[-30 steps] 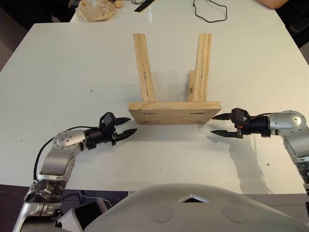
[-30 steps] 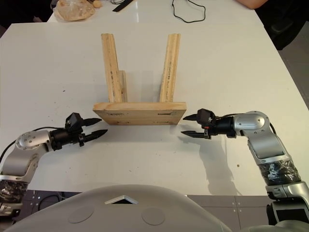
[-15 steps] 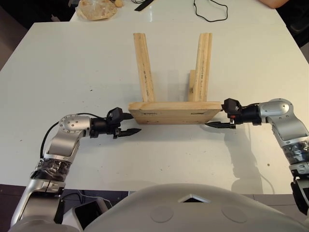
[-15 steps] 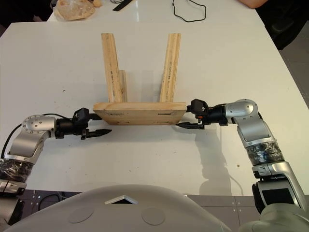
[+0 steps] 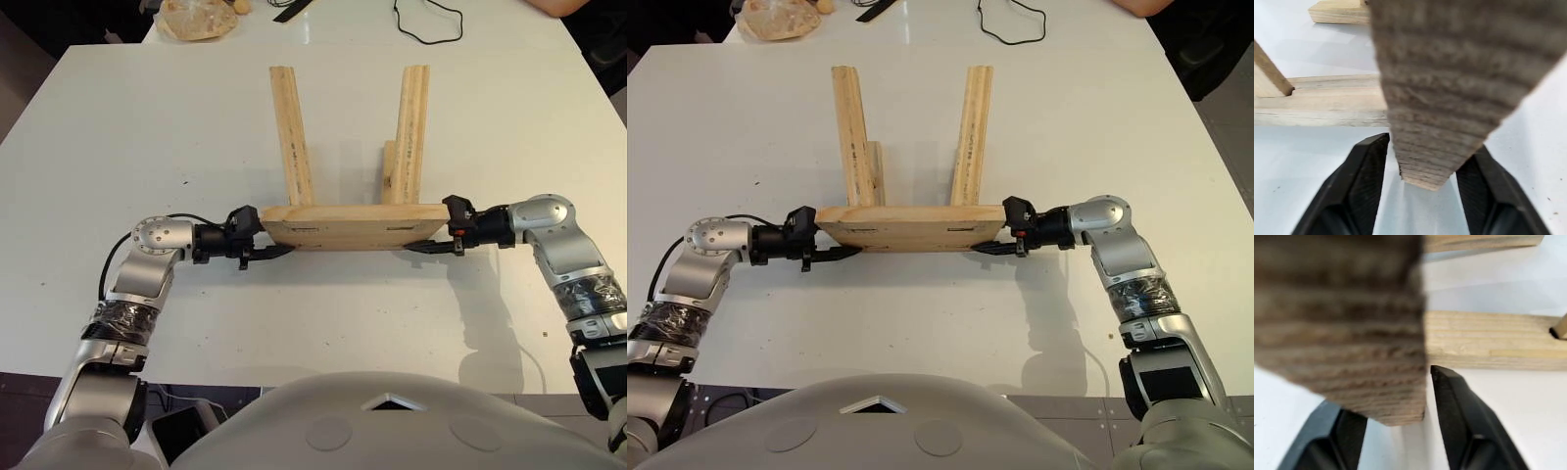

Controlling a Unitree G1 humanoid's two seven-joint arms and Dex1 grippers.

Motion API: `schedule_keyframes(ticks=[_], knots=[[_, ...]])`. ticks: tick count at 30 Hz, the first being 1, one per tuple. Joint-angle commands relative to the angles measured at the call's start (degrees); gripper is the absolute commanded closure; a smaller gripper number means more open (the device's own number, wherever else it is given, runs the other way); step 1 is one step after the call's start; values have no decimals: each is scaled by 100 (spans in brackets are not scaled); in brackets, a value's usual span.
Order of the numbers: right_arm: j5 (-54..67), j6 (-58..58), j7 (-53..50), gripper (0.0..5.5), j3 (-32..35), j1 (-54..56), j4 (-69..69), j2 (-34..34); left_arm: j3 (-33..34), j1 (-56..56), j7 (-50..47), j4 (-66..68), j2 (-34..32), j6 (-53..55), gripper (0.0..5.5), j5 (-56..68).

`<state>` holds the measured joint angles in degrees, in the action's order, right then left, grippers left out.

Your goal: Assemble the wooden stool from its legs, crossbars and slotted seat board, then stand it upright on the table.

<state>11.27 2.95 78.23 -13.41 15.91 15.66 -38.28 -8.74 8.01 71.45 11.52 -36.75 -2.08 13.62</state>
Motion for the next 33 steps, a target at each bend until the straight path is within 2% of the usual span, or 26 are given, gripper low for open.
schedule_keyframes(ticks=[1, 5, 8, 10, 13, 16, 19, 23, 28, 33], knots=[[147, 211, 92, 407, 68, 28, -34, 2, 27, 35, 115, -1, -45, 101, 395, 88], [660, 1026, 223, 408, 245, -111, -535, -23, 394, -66, 65, -713, 60, 1503, 402, 1091], [1648, 2298, 72, 408, 606, -326, -1462, 42, 1173, 12, -690, -1540, 446, 3132, 402, 2728], [1885, 2642, -6, 408, 713, -371, -1699, 65, 1415, 36, -886, -1737, 579, 3533, 402, 3035], [3470, 3848, -1219, 407, 1342, -466, -2721, 811, 2233, 196, -2477, -2122, 1487, 3801, 402, 4631], [4990, 4390, -2453, 407, 1785, -317, -3199, 1447, 2254, 17, -3917, -2804, 2114, 3433, 401, 6165], [6484, 4244, -3696, 405, 1936, 100, -3337, 1774, 1986, 63, -5016, -3350, 2414, 2805, 397, 7348], [8513, 3312, -5488, 402, 1789, 770, -3409, 1976, 1794, 607, -6349, -3671, 2766, 1957, 388, 8380], [9399, 2391, -7240, 400, 1928, 1479, -3377, 2469, 1871, 1158, -7518, -3782, 2932, 1533, 383, 8947], [9430, 1781, -9088, 402, 2334, 2098, -2989, 3050, 1751, 1308, -8443, -3922, 2944, 1567, 403, 9261]])
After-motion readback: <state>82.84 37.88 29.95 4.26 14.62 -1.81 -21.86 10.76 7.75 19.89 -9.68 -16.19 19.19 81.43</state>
